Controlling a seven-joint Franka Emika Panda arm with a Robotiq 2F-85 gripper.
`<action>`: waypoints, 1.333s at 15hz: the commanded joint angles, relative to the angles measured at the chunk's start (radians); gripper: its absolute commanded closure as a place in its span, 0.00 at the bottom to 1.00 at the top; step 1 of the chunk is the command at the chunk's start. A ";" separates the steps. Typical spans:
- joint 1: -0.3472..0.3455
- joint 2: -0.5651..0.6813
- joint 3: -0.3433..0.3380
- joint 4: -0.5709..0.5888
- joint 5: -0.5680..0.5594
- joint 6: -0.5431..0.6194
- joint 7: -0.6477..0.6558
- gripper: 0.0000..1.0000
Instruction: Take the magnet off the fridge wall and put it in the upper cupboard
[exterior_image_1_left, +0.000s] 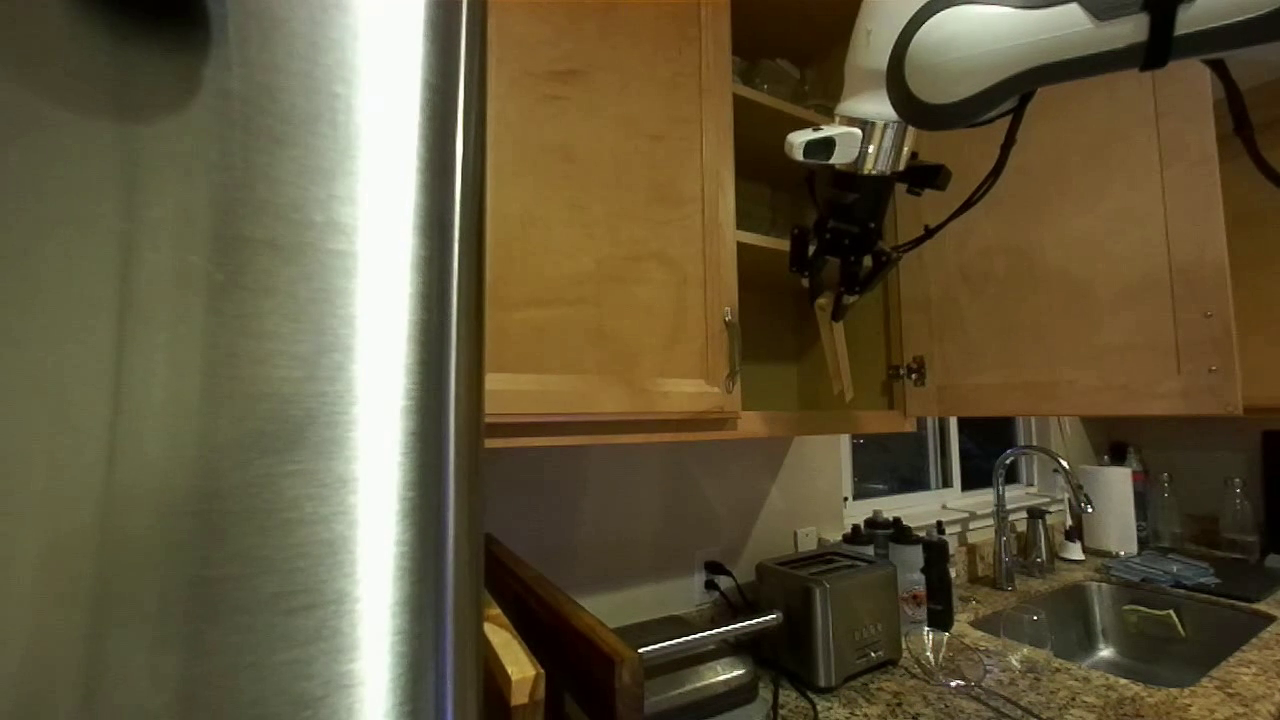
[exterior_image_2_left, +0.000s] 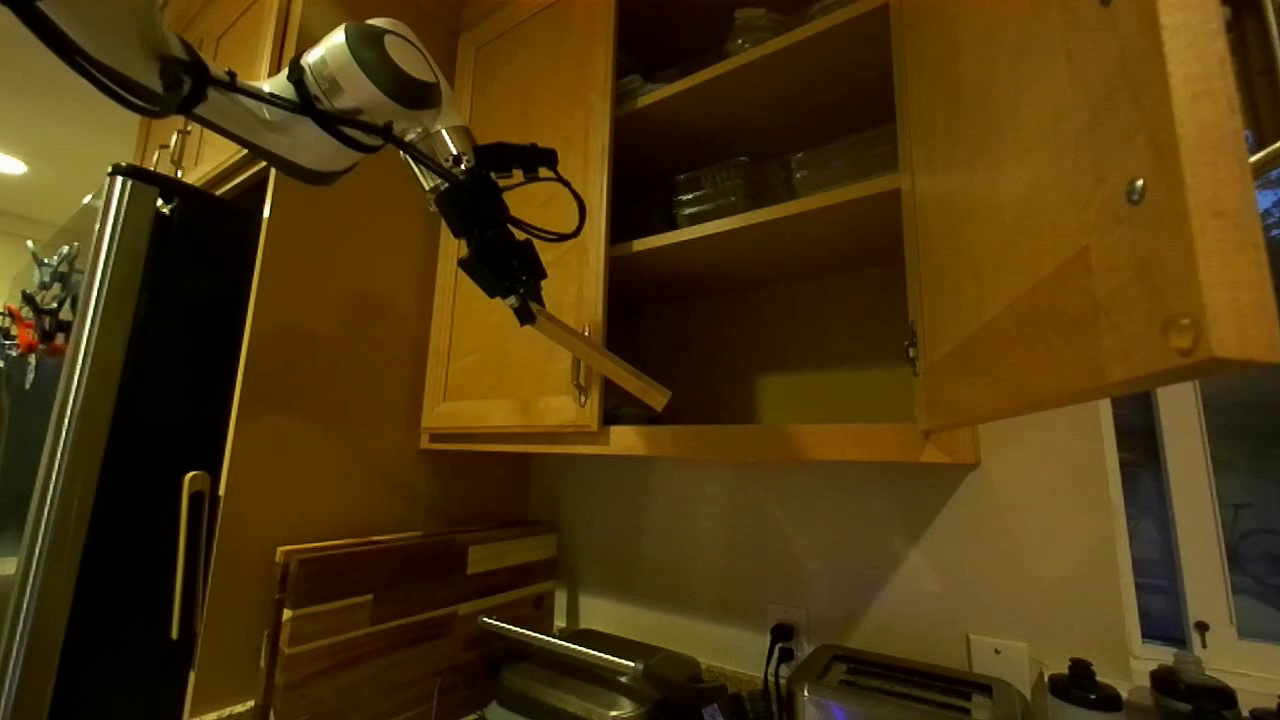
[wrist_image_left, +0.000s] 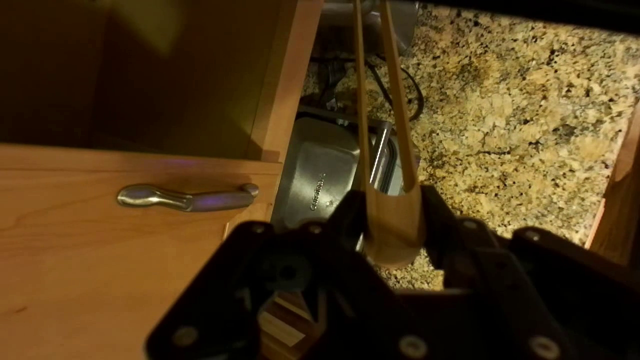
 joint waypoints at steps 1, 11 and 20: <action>-0.033 0.024 0.011 0.023 0.027 0.011 -0.015 0.91; -0.074 0.134 -0.033 0.111 0.016 0.218 -0.241 0.91; -0.126 0.234 -0.129 0.091 0.180 0.432 -0.486 0.91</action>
